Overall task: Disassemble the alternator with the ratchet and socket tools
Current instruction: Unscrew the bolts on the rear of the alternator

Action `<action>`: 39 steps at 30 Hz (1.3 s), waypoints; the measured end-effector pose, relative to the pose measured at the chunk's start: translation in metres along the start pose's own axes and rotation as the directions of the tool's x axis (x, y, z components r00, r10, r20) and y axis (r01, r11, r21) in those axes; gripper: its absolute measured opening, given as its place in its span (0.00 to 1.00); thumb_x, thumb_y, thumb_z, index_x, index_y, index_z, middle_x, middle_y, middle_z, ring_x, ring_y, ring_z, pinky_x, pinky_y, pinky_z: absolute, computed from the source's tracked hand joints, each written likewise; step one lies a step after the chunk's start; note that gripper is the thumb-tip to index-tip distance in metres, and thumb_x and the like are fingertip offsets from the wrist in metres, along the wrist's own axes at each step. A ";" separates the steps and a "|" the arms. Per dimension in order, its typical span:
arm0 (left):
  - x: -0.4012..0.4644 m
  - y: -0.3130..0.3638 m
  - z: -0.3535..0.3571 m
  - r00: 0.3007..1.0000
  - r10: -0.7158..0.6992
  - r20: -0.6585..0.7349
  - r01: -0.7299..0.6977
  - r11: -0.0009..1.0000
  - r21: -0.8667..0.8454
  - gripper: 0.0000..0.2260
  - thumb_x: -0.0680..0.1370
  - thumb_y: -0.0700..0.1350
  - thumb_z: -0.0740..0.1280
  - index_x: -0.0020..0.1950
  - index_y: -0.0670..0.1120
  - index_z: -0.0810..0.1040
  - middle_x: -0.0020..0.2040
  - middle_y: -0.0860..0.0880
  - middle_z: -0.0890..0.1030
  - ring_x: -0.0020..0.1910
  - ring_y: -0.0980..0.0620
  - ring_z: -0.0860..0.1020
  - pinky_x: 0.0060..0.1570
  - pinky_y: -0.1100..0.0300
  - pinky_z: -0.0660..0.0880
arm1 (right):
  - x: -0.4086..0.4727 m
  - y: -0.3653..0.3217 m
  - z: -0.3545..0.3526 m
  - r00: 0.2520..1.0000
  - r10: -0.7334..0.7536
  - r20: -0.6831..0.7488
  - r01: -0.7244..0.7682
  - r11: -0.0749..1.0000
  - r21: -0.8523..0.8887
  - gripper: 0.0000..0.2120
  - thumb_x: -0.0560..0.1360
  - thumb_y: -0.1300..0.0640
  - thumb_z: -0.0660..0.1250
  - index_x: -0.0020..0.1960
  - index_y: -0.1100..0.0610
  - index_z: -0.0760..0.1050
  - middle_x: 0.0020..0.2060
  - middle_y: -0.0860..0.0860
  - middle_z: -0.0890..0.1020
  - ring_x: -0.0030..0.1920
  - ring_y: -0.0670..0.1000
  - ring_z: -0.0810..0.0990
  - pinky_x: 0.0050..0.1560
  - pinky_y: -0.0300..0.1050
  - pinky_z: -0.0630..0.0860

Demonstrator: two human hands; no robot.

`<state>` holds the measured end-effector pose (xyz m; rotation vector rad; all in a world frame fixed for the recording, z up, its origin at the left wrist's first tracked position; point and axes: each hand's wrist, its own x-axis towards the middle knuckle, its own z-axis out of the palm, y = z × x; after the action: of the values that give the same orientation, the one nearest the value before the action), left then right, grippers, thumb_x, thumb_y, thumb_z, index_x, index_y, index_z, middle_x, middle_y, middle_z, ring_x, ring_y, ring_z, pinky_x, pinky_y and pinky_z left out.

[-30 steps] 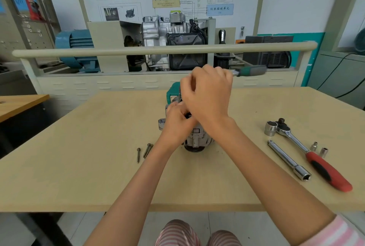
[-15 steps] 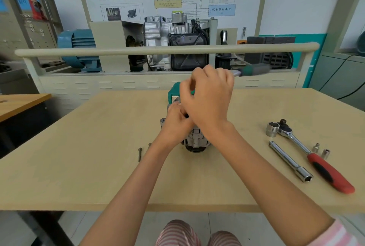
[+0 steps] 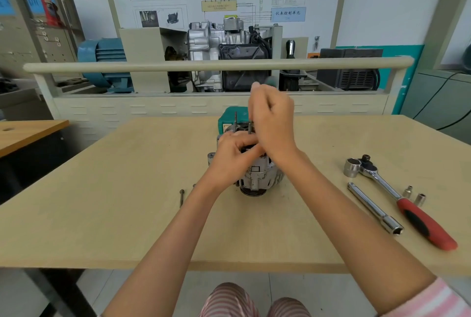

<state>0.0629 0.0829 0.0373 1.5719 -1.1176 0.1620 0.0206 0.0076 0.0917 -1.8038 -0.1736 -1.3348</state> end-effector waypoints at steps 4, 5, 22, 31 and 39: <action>-0.001 0.000 0.002 0.998 -0.055 -0.040 0.054 0.998 -0.032 0.07 0.66 0.39 0.61 0.29 0.39 0.73 0.25 0.50 0.70 0.29 0.52 0.65 0.40 0.55 0.61 | -0.014 0.002 0.007 0.956 -0.275 -0.100 0.144 0.739 -0.658 0.11 0.71 0.58 0.59 0.31 0.58 0.69 0.29 0.49 0.67 0.35 0.50 0.65 0.49 0.44 0.61; -0.001 0.000 0.002 0.997 -0.057 -0.046 0.056 0.998 -0.036 0.07 0.66 0.39 0.61 0.28 0.39 0.71 0.25 0.51 0.70 0.29 0.53 0.65 0.38 0.56 0.60 | -0.014 0.000 0.007 0.958 -0.272 -0.091 0.154 0.755 -0.638 0.12 0.71 0.58 0.58 0.30 0.57 0.68 0.28 0.48 0.67 0.35 0.49 0.65 0.49 0.45 0.61; 0.000 -0.008 -0.001 0.995 -0.096 -0.028 0.094 0.994 -0.063 0.19 0.69 0.25 0.61 0.25 0.46 0.64 0.20 0.59 0.65 0.23 0.60 0.60 0.27 0.67 0.57 | -0.012 0.001 0.010 0.959 -0.277 -0.055 0.156 0.681 -0.716 0.12 0.72 0.57 0.59 0.32 0.58 0.72 0.29 0.50 0.71 0.35 0.51 0.67 0.50 0.46 0.64; 0.000 0.003 -0.003 0.999 -0.001 0.044 0.001 1.000 -0.006 0.15 0.78 0.39 0.66 0.36 0.30 0.74 0.27 0.40 0.67 0.28 0.55 0.63 0.35 0.59 0.59 | 0.008 -0.006 -0.007 0.966 0.217 0.138 -0.253 0.898 0.359 0.23 0.76 0.61 0.54 0.22 0.58 0.61 0.21 0.55 0.63 0.27 0.52 0.63 0.35 0.40 0.67; -0.001 -0.002 0.000 0.995 -0.089 -0.043 0.088 0.995 -0.038 0.10 0.70 0.29 0.62 0.29 0.33 0.71 0.25 0.46 0.70 0.28 0.51 0.65 0.33 0.60 0.59 | -0.015 -0.001 0.008 0.952 -0.293 -0.084 0.153 0.697 -0.701 0.12 0.71 0.57 0.60 0.31 0.58 0.72 0.28 0.51 0.72 0.35 0.51 0.69 0.50 0.46 0.64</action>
<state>0.0639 0.0833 0.0352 1.5750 -1.0092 0.1163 0.0193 0.0194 0.0793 -2.2966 0.2612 -1.9186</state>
